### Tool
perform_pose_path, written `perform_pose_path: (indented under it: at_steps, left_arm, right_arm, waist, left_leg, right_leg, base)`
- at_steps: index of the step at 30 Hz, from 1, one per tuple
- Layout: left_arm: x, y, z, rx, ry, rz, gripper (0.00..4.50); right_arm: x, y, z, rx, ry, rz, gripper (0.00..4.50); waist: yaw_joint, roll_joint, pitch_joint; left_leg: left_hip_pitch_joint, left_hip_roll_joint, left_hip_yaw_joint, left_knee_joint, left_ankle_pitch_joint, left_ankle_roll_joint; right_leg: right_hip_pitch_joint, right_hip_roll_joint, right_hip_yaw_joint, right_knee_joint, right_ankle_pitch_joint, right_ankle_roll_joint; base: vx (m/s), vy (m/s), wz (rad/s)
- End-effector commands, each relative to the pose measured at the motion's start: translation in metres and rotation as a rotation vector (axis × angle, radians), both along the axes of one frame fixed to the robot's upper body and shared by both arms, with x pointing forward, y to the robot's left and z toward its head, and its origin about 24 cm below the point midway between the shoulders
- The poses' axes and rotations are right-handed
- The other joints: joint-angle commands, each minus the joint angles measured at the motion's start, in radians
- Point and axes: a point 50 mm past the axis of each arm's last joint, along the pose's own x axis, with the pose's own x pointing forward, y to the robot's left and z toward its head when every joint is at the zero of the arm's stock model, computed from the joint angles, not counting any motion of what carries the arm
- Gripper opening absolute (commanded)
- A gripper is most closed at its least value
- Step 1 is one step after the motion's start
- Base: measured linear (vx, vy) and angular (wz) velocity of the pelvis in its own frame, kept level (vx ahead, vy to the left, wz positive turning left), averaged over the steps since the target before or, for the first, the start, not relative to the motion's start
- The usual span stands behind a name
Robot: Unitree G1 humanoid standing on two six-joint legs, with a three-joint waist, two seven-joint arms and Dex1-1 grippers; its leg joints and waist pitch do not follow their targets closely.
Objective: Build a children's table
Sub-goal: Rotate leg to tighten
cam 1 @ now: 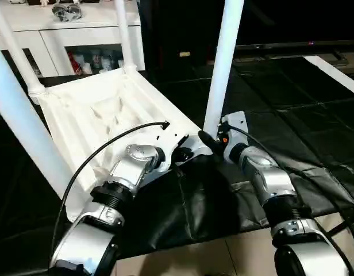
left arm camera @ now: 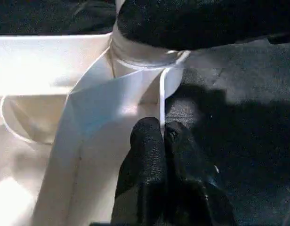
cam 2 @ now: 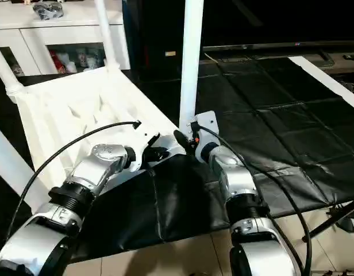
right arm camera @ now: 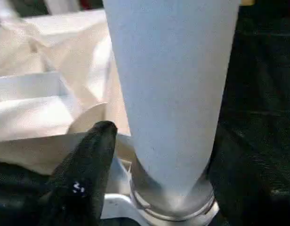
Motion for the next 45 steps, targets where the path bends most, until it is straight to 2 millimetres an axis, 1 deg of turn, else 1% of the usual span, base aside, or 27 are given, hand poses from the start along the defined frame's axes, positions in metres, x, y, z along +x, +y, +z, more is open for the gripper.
perform_pose_path:
  at_steps: [1, 2, 4, 5, 6, 7, 8, 9, 10, 11, 12, 13, 14, 16, 17, 19, 23, 24, 26, 28, 29, 30, 32, 33, 34, 37, 45]
  left_arm:
    - [-0.003, -0.009, 0.01, -0.019, -0.037, -0.126, 0.0]
    - [-0.004, -0.007, 0.01, -0.018, -0.033, -0.134, 0.0]
    - [-0.006, -0.001, 0.009, -0.011, -0.024, -0.177, 0.0]
    - [-0.007, 0.002, 0.01, -0.005, -0.027, -0.211, 0.0]
    - [-0.011, 0.009, 0.01, 0.008, -0.017, -0.276, 0.0]
    - [-0.011, 0.009, 0.01, 0.008, -0.018, -0.282, 0.0]
    - [-0.014, 0.014, 0.01, 0.012, -0.019, -0.332, 0.0]
    - [-0.015, 0.015, 0.009, 0.014, -0.016, -0.357, 0.0]
    - [-0.017, 0.018, 0.009, 0.017, -0.013, -0.389, 0.0]
    - [-0.019, 0.02, 0.01, 0.015, -0.003, -0.425, 0.0]
    - [-0.02, 0.021, 0.01, 0.013, 0.004, -0.448, 0.0]
    - [-0.021, 0.022, 0.01, 0.014, 0.012, -0.472, 0.0]
    - [-0.022, 0.023, 0.011, 0.015, 0.018, -0.488, 0.0]
    - [-0.023, 0.026, 0.01, 0.041, 0.04, -0.54, 0.0]
    - [-0.024, 0.027, 0.01, 0.055, 0.045, -0.559, 0.0]
    - [-0.026, 0.029, 0.009, 0.077, 0.059, -0.608, 0.0]
    - [-0.029, 0.03, 0.008, 0.101, 0.071, -0.659, 0.0]
    - [-0.03, 0.031, 0.008, 0.105, 0.075, -0.675, 0.0]
    - [-0.03, 0.031, 0.009, 0.106, 0.074, -0.683, 0.0]
    - [-0.031, 0.031, 0.009, 0.107, 0.078, -0.703, 0.0]
    - [-0.031, 0.031, 0.009, 0.107, 0.078, -0.703, 0.0]
    - [-0.032, 0.031, 0.009, 0.107, 0.082, -0.713, 0.0]
    - [-0.033, 0.031, 0.009, 0.108, 0.087, -0.729, 0.0]
    - [-0.034, 0.031, 0.009, 0.11, 0.091, -0.738, 0.0]
    - [-0.034, 0.031, 0.009, 0.11, 0.091, -0.738, 0.0]
    - [-0.035, 0.033, 0.008, 0.115, 0.095, -0.743, 0.0]
    - [-0.035, 0.034, 0.006, 0.117, 0.11, -0.736, 0.0]
  right_arm:
    - [-0.015, 0.019, -0.009, 0.046, 0.036, 0.209, 3.45]
    - [-0.016, 0.016, -0.009, 0.041, 0.033, 0.224, 3.45]
    - [-0.022, 0.005, -0.009, -0.009, 0.021, 0.294, 3.72]
    - [-0.025, -0.002, -0.009, -0.051, 0.018, 0.333, 3.72]
    - [-0.03, -0.017, -0.006, -0.085, 0.016, 0.412, 3.9]
    - [-0.031, -0.018, -0.006, -0.085, 0.016, 0.418, 3.9]
    - [-0.034, -0.027, -0.001, -0.079, 0.015, 0.469, 3.9]
    - [-0.035, -0.03, 0.001, -0.077, 0.013, 0.491, 3.9]
    - [-0.036, -0.035, 0.003, -0.085, 0.01, 0.518, 3.9]
    - [-0.037, -0.04, 0.005, -0.093, 0.01, 0.549, 3.9]
    - [-0.038, -0.043, 0.006, -0.099, 0.011, 0.568, 3.9]
    - [-0.038, -0.045, 0.006, -0.109, 0.008, 0.588, 3.9]
    - [-0.039, -0.047, 0.007, -0.113, 0.006, 0.602, 3.9]
    - [-0.043, -0.05, 0.008, -0.127, 0.01, 0.692, 3.9]
    - [-0.044, -0.05, 0.008, -0.13, 0.015, 0.719, 3.9]
    - [-0.046, -0.051, 0.009, -0.124, 0.032, 0.777, 3.9]
    - [-0.047, -0.051, 0.01, -0.12, 0.057, 0.845, 3.9]
    - [-0.047, -0.051, 0.01, -0.12, 0.082, 0.883, 3.62]
    - [-0.047, -0.052, 0.01, -0.118, 0.097, 0.906, 3.55]
    - [-0.046, -0.053, 0.012, -0.112, 0.105, 0.93, 3.38]
    - [-0.046, -0.053, 0.012, -0.112, 0.105, 0.93, 3.38]
    - [-0.045, -0.053, 0.013, -0.11, 0.104, 0.937, 3.16]
    - [-0.045, -0.053, 0.014, -0.107, 0.104, 0.95, 3.04]
    - [-0.045, -0.053, 0.014, -0.104, 0.106, 0.962, 2.93]
    - [-0.045, -0.053, 0.014, -0.104, 0.106, 0.963, 2.93]
    - [-0.045, -0.053, 0.015, -0.09, 0.111, 0.984, 2.69]
    - [-0.048, -0.051, 0.013, -0.059, 0.128, 1.012, 2.11]
  waist:
    - [0.014, -0.008, -0.071]
    - [0.015, -0.007, -0.072]
    - [0.02, -0.007, -0.071]
    - [0.025, -0.01, -0.069]
    - [0.028, -0.011, -0.068]
    - [0.031, -0.009, -0.069]
    - [0.036, -0.006, -0.068]
    - [0.041, -0.008, -0.068]
    - [0.047, -0.008, -0.068]
    - [0.048, -0.008, -0.068]
    - [0.053, -0.006, -0.067]
    - [0.056, -0.007, -0.068]
    - [0.059, -0.006, -0.068]
    - [0.069, -0.005, -0.07]
    - [0.07, -0.004, -0.07]
    - [0.076, -0.009, -0.07]
    - [0.084, -0.007, -0.07]
    - [0.086, -0.009, -0.069]
    - [0.087, -0.009, -0.07]
    - [0.087, -0.014, -0.069]
    - [0.088, -0.013, -0.07]
    - [0.088, -0.018, -0.069]
    - [0.088, -0.016, -0.07]
    - [0.088, -0.019, -0.07]
    - [0.088, -0.018, -0.07]
    - [0.09, -0.019, -0.071]
    - [0.091, -0.017, -0.07]
  left_leg:
    - [-0.011, -0.005, 0.007, -0.064, -0.228, 0.07]
    - [-0.011, -0.003, 0.007, -0.064, -0.217, 0.074]
    - [-0.01, 0.0, 0.009, -0.062, -0.191, 0.084]
    - [-0.008, -0.001, 0.01, -0.062, -0.196, 0.086]
    - [-0.008, -0.001, 0.011, -0.062, -0.203, 0.089]
    - [-0.007, 0.001, 0.012, -0.061, -0.201, 0.09]
    - [-0.004, 0.003, 0.014, -0.061, -0.21, 0.09]
    - [-0.005, 0.002, 0.014, -0.061, -0.211, 0.09]
    - [-0.004, 0.004, 0.014, -0.063, -0.216, 0.084]
    - [-0.003, 0.005, 0.014, -0.063, -0.217, 0.081]
    - [0.0, 0.007, 0.016, -0.062, -0.222, 0.079]
    - [-0.002, 0.007, 0.016, -0.061, -0.219, 0.076]
    - [0.0, 0.008, 0.016, -0.061, -0.218, 0.073]
    - [0.007, 0.011, 0.019, -0.06, -0.216, 0.069]
    - [0.007, 0.011, 0.019, -0.06, -0.218, 0.07]
    - [0.001, 0.011, 0.017, -0.06, -0.22, 0.071]
    - [0.002, 0.01, 0.018, -0.06, -0.224, 0.068]
    - [0.001, 0.01, 0.017, -0.06, -0.225, 0.065]
    - [0.0, 0.01, 0.016, -0.06, -0.224, 0.062]
    - [0.0, 0.012, 0.016, -0.059, -0.222, 0.062]
    - [0.0, 0.012, 0.016, -0.059, -0.222, 0.061]
    - [0.0, 0.012, 0.016, -0.059, -0.217, 0.061]
    - [-0.001, 0.011, 0.016, -0.058, -0.212, 0.063]
    - [-0.001, 0.011, 0.016, -0.058, -0.209, 0.064]
    - [-0.001, 0.011, 0.016, -0.058, -0.208, 0.064]
    - [-0.002, 0.011, 0.016, -0.057, -0.196, 0.067]
    - [-0.002, 0.01, 0.016, -0.057, -0.2, 0.063]
  right_leg:
    - [0.067, -0.044, 0.038, -0.084, -0.374, -0.137]
    - [0.067, -0.044, 0.039, -0.08, -0.346, -0.148]
    - [0.067, -0.043, 0.04, -0.072, -0.278, -0.185]
    - [0.068, -0.044, 0.04, -0.074, -0.288, -0.187]
    - [0.069, -0.044, 0.041, -0.075, -0.3, -0.184]
    - [0.069, -0.045, 0.042, -0.075, -0.302, -0.183]
    - [0.065, -0.046, 0.043, -0.077, -0.308, -0.185]
    - [0.067, -0.045, 0.042, -0.076, -0.311, -0.184]
    - [0.066, -0.045, 0.041, -0.075, -0.32, -0.182]
    - [0.066, -0.044, 0.041, -0.075, -0.323, -0.18]
    - [0.063, -0.044, 0.042, -0.075, -0.323, -0.183]
    - [0.063, -0.045, 0.042, -0.073, -0.314, -0.188]
    - [0.062, -0.046, 0.043, -0.072, -0.313, -0.19]
    - [0.057, -0.045, 0.045, -0.067, -0.273, -0.211]
    - [0.058, -0.044, 0.045, -0.066, -0.265, -0.215]
    - [0.063, -0.046, 0.044, -0.063, -0.268, -0.212]
    - [0.062, -0.047, 0.044, -0.066, -0.294, -0.203]
    - [0.063, -0.048, 0.044, -0.066, -0.308, -0.198]
    - [0.063, -0.049, 0.044, -0.067, -0.322, -0.193]
    - [0.061, -0.049, 0.044, -0.066, -0.327, -0.191]
    - [0.061, -0.049, 0.044, -0.064, -0.327, -0.194]
    - [0.061, -0.049, 0.044, -0.064, -0.32, -0.195]
    - [0.062, -0.049, 0.044, -0.063, -0.321, -0.193]
    - [0.062, -0.049, 0.044, -0.063, -0.323, -0.193]
    - [0.061, -0.049, 0.044, -0.063, -0.326, -0.192]
    - [0.062, -0.05, 0.045, -0.062, -0.323, -0.189]
    - [0.062, -0.049, 0.044, -0.064, -0.337, -0.182]
  base:
    - [0.0, 0.0, 0.0]
    - [0.0, 0.0, 0.0]
    - [0.0, 0.0, 0.0]
    - [0.0, 0.0, 0.0]
    - [0.0, 0.0, 0.0]
    - [0.0, 0.0, 0.0]
    - [0.0, 0.0, 0.0]
    - [0.0, 0.0, 0.0]
    - [0.0, 0.0, 0.0]
    - [0.0, 0.0, 0.0]
    - [0.0, 0.0, 0.0]
    - [0.0, 0.0, 0.0]
    - [0.0, 0.0, 0.0]
    - [0.0, 0.0, 0.0]
    - [0.0, 0.0, 0.0]
    - [0.0, 0.0, 0.0]
    - [0.0, 0.0, 0.0]
    - [0.0, 0.0, 0.0]
    - [0.0, 0.0, 0.0]
    - [0.0, 0.0, 0.0]
    - [0.0, 0.0, 0.0]
    - [0.0, 0.0, 0.0]
    - [0.0, 0.0, 0.0]
    - [0.0, 0.0, 0.0]
    - [0.0, 0.0, 0.0]
    - [0.0, 0.0, 0.0]
    - [0.0, 0.0, 0.0]
